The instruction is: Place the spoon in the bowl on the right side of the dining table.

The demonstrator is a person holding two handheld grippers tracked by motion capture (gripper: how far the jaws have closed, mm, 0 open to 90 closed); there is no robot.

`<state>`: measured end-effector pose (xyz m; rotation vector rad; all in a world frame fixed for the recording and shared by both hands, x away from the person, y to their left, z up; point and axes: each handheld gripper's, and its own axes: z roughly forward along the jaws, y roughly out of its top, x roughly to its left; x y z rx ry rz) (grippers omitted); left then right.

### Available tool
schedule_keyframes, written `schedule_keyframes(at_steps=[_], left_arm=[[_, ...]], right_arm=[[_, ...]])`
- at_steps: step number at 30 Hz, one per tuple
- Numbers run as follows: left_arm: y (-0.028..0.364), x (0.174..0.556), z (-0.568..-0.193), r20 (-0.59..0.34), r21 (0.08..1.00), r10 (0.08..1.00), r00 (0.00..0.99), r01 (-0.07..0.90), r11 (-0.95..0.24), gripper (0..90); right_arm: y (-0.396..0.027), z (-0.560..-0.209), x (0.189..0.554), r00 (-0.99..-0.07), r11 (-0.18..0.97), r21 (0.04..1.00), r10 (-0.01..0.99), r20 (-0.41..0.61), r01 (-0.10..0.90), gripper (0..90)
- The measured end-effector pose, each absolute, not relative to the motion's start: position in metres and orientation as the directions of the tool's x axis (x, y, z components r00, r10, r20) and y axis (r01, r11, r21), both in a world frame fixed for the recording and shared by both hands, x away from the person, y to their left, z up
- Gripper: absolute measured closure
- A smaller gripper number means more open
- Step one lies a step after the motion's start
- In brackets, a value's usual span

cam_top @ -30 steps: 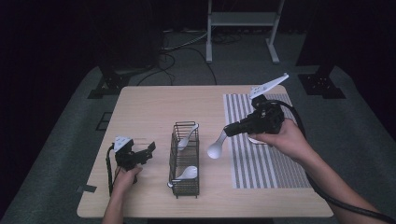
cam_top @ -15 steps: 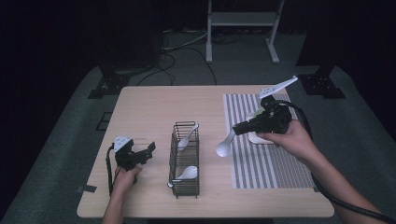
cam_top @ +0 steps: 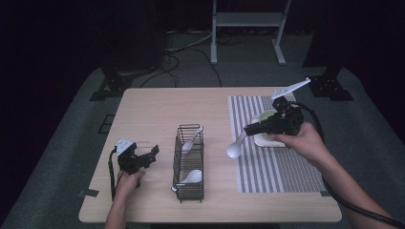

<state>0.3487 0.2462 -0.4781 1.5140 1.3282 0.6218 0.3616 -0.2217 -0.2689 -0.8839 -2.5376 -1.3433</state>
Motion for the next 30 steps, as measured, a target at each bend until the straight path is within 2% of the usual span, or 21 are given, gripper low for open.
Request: schedule_keyframes(at_steps=[30], left_arm=[[0.247,0.349,-0.478,-0.220,0.896,0.938,0.269,0.437,0.085,0.0]], right_arm=[[-0.250,-0.278,0.373,-0.770,0.380,0.701,0.506,0.389,0.604,85.2]])
